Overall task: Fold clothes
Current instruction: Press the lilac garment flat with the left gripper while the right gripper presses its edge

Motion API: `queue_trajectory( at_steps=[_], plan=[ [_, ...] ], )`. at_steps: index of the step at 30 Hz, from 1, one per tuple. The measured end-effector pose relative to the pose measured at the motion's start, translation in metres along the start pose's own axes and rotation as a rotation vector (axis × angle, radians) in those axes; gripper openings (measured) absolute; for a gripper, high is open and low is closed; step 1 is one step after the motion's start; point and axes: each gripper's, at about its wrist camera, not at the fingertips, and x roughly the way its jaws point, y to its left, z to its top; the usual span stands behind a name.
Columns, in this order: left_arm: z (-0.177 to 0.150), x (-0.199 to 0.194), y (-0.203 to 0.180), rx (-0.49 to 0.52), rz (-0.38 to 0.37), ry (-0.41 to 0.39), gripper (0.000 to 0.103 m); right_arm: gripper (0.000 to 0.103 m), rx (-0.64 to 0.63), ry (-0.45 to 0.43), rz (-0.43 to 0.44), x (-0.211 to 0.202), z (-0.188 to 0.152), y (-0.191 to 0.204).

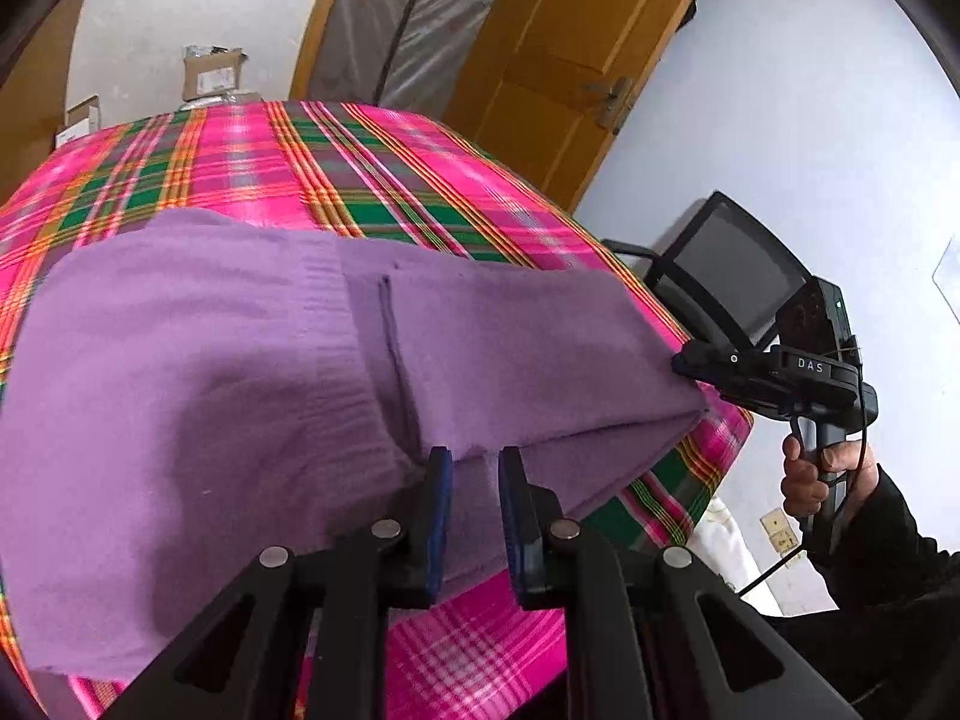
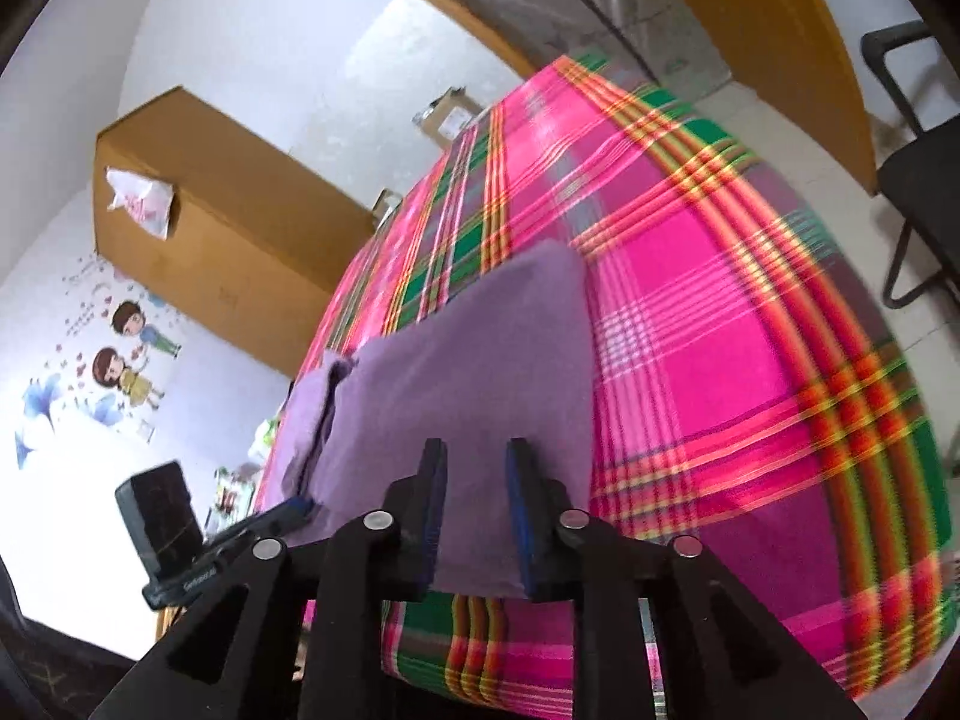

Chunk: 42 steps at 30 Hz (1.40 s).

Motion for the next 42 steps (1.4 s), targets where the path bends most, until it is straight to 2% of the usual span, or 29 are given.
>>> queue_trajectory(
  at_steps=[9,12,17,33,42],
  plan=[
    [0.008,-0.027,0.016,-0.037,0.033,-0.076,0.016,0.027,0.008,-0.074,-0.019,-0.012,0.002,0.002],
    [0.009,-0.022,0.017,-0.027,0.049,-0.064,0.016,0.032,0.024,-0.072,-0.037,-0.013,0.001,-0.001],
    [0.01,-0.008,0.018,-0.024,0.046,-0.037,0.016,0.033,0.047,-0.063,-0.061,-0.019,-0.003,-0.01],
    [0.022,0.022,0.001,0.047,0.011,0.011,0.016,0.036,0.02,0.022,-0.084,0.0,0.007,-0.01],
    [0.021,0.035,-0.001,0.05,0.009,0.04,0.016,0.037,0.007,0.127,-0.079,-0.007,0.003,-0.009]
  ],
)
